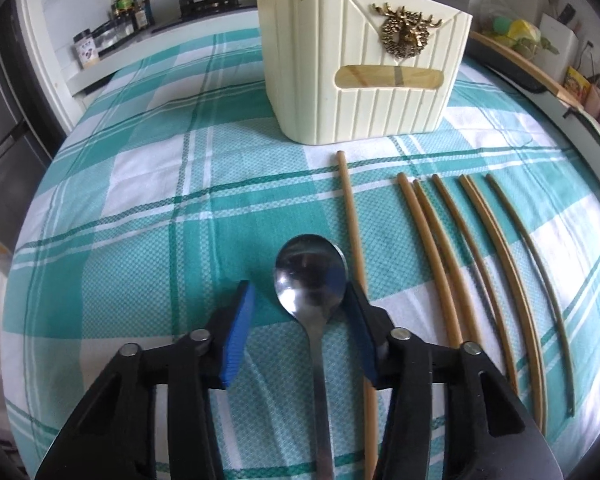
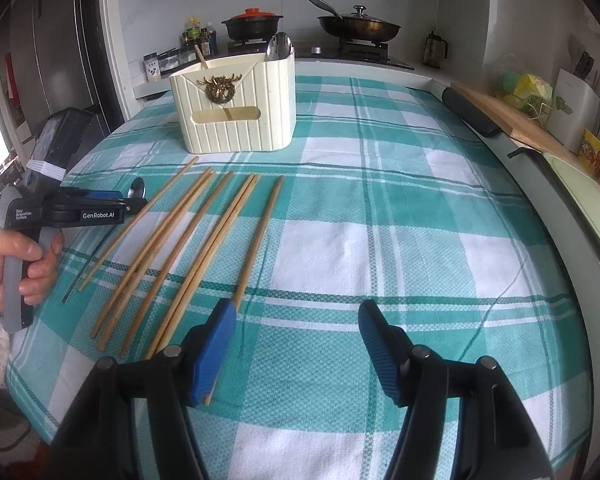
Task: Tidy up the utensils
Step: 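Lower the left tool onto the second steel spoon and close on it, then close the right tool on a chopstick while the left tool lifts the spoon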
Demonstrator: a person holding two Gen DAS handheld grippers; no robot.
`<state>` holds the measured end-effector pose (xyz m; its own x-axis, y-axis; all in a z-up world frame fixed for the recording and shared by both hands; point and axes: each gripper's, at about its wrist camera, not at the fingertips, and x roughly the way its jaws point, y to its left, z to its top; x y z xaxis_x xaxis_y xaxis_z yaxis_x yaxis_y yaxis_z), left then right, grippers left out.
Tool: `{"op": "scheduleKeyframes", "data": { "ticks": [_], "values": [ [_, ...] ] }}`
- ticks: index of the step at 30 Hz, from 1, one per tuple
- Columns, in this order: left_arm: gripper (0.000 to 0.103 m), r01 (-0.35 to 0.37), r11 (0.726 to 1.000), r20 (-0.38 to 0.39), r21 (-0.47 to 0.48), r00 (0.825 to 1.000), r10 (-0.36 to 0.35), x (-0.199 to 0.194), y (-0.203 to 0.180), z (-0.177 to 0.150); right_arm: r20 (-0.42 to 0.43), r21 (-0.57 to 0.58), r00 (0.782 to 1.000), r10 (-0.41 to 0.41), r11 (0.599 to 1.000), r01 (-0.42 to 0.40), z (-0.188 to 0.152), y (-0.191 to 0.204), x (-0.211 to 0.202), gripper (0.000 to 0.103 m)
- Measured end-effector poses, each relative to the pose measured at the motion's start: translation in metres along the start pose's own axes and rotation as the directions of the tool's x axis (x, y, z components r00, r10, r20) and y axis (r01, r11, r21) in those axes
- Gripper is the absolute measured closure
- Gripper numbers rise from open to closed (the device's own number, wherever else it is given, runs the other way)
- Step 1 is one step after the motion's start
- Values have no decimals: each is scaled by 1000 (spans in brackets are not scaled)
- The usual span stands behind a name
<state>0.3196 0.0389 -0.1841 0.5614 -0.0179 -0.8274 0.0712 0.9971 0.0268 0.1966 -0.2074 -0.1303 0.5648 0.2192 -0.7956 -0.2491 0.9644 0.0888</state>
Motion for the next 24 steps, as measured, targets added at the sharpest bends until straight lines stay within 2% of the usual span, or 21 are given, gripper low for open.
{"op": "scheduleKeyframes", "data": {
  "ticks": [4,8,10,14,16,18,20,24],
  "values": [
    [67,-18,999,16,42,1000,18,-5,-4,-6,-54,30,996,69,997,-68,15,3,28,50],
    [68,-15,999,2,29,1000,15,-12,10,-15,-79,-12,994,73,997,-74,23,18,55,50],
    [68,-19,1000,-2,16,1000,19,-16,21,-22,-86,-51,994,62,996,-67,22,26,63,51],
    [67,-10,1000,-6,-27,1000,10,-22,43,-33,-70,-144,998,-10,990,-1,15,30,64,68],
    [66,-5,999,-7,-40,1000,5,-25,49,-37,-86,-137,995,-52,990,40,14,25,61,68],
    [59,-10,999,-10,-48,1000,10,-27,52,-39,-112,-118,992,-55,992,42,15,15,58,68],
    [38,2,998,-6,-66,1000,-2,-31,54,-42,-146,-91,989,-19,996,6,17,7,56,63],
    [35,18,994,-17,-106,1000,-20,-33,59,-45,-232,-78,972,47,995,-67,25,4,63,63]
  ]
}}
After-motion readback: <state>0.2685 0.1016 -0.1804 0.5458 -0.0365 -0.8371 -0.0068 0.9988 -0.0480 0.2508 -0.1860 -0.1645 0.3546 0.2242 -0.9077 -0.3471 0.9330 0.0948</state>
